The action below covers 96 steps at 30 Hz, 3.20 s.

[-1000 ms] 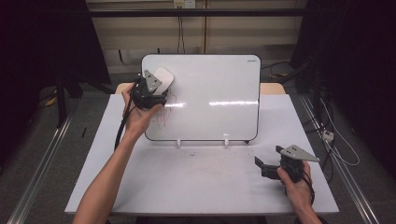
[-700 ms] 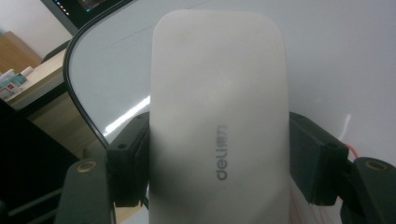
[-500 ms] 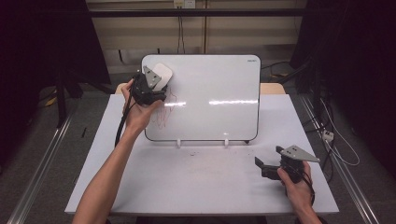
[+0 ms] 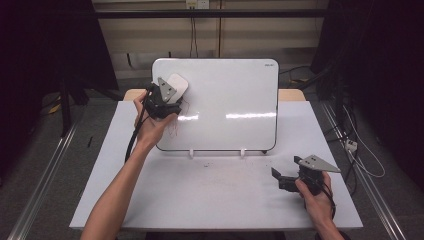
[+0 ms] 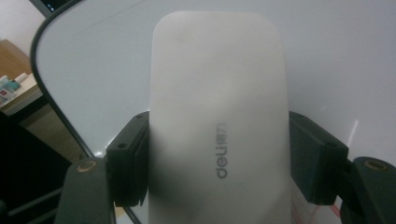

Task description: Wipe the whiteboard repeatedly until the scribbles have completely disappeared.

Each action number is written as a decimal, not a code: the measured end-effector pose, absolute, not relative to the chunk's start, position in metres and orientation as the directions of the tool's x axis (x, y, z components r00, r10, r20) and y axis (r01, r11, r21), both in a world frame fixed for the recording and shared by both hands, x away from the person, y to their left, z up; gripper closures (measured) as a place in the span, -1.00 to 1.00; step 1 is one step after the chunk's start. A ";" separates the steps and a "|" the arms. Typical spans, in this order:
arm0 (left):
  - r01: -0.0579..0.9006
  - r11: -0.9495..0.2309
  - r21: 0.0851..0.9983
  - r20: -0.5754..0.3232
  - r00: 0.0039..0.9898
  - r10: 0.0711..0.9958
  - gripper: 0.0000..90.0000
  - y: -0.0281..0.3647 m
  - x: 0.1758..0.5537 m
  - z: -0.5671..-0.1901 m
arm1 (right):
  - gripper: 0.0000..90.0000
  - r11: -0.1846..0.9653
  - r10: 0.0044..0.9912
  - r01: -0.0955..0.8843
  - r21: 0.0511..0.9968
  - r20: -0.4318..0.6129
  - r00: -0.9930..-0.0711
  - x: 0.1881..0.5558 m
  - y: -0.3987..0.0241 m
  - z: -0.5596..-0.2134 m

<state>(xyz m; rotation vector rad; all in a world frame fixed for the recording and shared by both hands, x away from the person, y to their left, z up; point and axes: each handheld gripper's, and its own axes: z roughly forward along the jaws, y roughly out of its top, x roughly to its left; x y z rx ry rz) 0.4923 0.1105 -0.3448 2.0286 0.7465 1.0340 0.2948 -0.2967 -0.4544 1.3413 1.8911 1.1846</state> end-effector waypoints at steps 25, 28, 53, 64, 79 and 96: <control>0.163 -0.589 0.791 0.421 0.554 0.718 -0.31 0.102 0.472 -0.365 | -0.87 0.126 0.927 0.463 0.877 0.062 -0.369 0.295 -0.296 -0.455; 0.165 -0.597 0.785 0.428 0.553 0.715 -0.31 0.104 0.477 -0.359 | -0.87 0.124 0.927 0.462 0.878 0.063 -0.369 0.295 -0.296 -0.454; 0.180 -0.497 0.849 0.373 0.460 0.806 -0.31 0.117 0.509 -0.326 | -0.86 0.122 0.929 0.461 0.879 0.062 -0.364 0.293 -0.298 -0.455; 0.169 -0.533 0.829 0.400 0.486 0.777 -0.31 0.111 0.500 -0.337 | -0.86 0.128 0.928 0.461 0.878 0.058 -0.369 0.295 -0.296 -0.454; 0.140 -0.585 0.799 0.438 0.532 0.725 -0.31 0.093 0.476 -0.363 | -0.85 0.128 0.926 0.459 0.879 0.059 -0.372 0.294 -0.295 -0.454; 0.103 -0.668 0.737 0.503 0.577 0.644 -0.31 0.068 0.452 -0.384 | -0.85 0.130 0.926 0.460 0.878 0.059 -0.374 0.295 -0.294 -0.454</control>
